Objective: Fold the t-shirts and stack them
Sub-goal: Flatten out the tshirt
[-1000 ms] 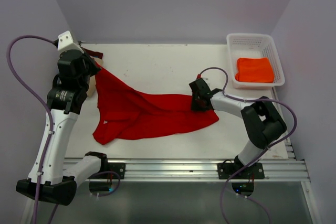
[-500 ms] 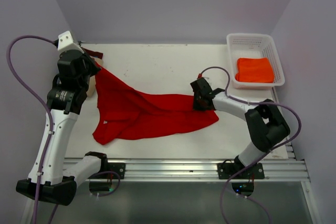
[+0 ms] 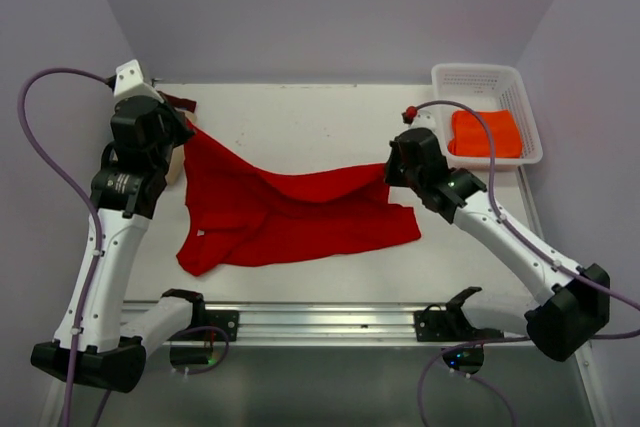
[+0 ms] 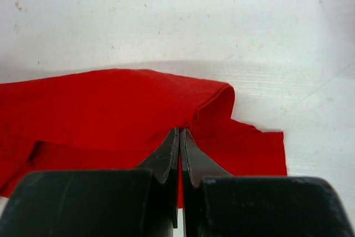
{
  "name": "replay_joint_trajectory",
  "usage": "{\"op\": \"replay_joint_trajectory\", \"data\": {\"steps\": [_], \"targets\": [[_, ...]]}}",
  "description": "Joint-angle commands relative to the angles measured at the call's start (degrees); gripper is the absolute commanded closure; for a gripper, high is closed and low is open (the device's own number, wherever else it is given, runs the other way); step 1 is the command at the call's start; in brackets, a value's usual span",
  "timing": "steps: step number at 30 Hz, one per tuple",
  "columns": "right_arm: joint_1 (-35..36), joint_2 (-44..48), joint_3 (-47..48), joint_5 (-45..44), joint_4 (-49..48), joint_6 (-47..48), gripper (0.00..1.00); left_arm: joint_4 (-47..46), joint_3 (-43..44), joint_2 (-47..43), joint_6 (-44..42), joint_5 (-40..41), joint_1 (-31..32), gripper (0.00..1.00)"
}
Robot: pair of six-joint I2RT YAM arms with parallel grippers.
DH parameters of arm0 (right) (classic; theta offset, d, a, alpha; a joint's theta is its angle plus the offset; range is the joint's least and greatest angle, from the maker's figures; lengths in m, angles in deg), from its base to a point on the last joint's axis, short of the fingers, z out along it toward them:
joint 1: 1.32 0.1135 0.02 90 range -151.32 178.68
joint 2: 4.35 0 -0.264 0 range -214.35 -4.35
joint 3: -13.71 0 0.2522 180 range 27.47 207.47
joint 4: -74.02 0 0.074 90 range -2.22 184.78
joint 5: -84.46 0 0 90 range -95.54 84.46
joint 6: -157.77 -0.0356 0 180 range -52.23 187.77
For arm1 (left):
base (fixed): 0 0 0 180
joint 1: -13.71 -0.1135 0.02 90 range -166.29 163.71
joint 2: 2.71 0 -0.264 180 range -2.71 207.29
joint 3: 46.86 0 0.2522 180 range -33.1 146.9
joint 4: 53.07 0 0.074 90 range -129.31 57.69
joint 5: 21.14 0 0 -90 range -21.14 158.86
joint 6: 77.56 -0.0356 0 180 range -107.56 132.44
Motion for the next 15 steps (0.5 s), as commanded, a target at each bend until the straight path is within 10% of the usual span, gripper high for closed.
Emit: {"op": "replay_joint_trajectory", "data": {"steps": [1,15], "targets": [[0.0,4.8,3.8,-3.8,0.5,4.8,1.0,-5.8,1.0,-2.1,-3.2,-2.9,-0.6,1.0],[0.1,7.0,37.4,-11.1,4.5,23.0,1.0,-5.9,32.8,5.6,-12.1,-16.8,1.7,1.0]]}}
